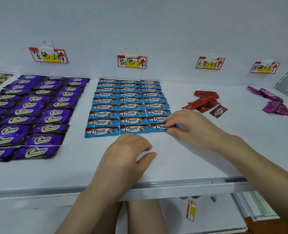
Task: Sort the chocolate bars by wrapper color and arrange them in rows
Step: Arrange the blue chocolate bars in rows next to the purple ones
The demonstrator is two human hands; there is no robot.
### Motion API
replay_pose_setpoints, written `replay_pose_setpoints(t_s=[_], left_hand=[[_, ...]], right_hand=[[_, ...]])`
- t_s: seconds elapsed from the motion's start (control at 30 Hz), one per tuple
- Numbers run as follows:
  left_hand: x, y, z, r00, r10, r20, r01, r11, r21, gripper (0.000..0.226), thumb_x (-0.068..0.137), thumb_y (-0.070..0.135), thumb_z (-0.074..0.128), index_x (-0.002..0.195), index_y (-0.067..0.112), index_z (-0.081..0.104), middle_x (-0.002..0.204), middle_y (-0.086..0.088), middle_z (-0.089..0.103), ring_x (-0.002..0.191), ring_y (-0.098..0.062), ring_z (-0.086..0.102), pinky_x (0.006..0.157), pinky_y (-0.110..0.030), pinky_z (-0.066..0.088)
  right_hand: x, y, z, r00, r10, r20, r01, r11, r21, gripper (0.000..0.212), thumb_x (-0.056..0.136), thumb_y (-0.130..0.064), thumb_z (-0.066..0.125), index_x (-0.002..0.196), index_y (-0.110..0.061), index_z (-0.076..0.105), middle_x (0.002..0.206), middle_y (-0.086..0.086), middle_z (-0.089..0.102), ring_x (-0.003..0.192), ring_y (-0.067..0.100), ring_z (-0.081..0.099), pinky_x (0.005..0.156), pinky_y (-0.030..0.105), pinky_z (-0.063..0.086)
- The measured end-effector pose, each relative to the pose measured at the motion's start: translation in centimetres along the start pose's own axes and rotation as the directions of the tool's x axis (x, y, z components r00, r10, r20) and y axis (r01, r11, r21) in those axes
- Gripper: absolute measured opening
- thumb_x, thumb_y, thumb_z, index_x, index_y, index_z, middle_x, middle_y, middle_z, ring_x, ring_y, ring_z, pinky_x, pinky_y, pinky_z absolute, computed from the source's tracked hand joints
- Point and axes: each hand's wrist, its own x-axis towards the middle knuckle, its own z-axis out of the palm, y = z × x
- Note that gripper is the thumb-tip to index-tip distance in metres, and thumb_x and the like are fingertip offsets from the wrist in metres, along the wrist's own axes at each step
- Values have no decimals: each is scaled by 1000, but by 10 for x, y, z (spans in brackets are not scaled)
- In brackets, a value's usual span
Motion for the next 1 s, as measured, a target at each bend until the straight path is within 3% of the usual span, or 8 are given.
replay_pose_setpoints(t_s=[0.07,0.13,0.23,0.5,0.7,0.87,1.0], left_hand=[[0,2,-3,1000,-15,4,15,1000,-12,16,80,30,70,90,18,73,91,6,72,87,-16,66,75,-21,41],[0,4,-3,1000,-26,7,26,1000,-15,27,90,38,57,111,25,66,114,14,63,110,-7,54,88,-13,32],[0,2,-2,1000,-19,0,19,1000,-21,37,94,47,41,126,34,53,130,22,50,120,3,38,95,-7,25],[1,0,0,1000,-9,24,9,1000,-13,37,94,47,41,126,34,53,130,22,50,120,3,38,90,-4,22],[1,0,1,1000,7,19,-7,1000,-11,38,94,48,40,127,35,52,131,23,49,120,4,36,85,-2,16],[2,-1,1,1000,3,12,-3,1000,-15,38,94,48,40,126,34,53,130,22,50,119,3,37,85,-3,17],[2,0,2,1000,2,7,-2,1000,-13,38,94,48,40,127,34,53,130,22,50,119,4,37,84,-3,17]], right_hand=[[0,0,0,1000,-12,-1,12,1000,-1,13,81,-11,68,92,-6,72,99,7,70,92,19,59,76,2,31],[1,1,0,1000,-23,5,23,1000,-1,12,80,-10,69,91,-5,72,96,8,70,90,16,58,78,-2,29],[1,2,0,999,-49,18,49,999,-13,12,78,-10,69,89,-5,73,93,8,70,87,12,56,79,-3,29],[1,0,0,997,-78,20,79,996,-45,16,75,-14,67,86,-6,74,87,9,71,81,19,62,72,8,31],[1,0,0,999,-45,-11,45,999,-28,15,80,-10,69,93,-6,73,97,8,70,91,20,59,75,1,32],[2,-5,-2,996,40,-74,-37,998,52,22,87,-18,61,106,-7,67,107,7,66,98,19,57,82,25,42],[8,-8,-3,996,77,-41,-77,997,8,25,94,-19,49,113,-9,62,114,5,63,103,16,53,82,24,42]])
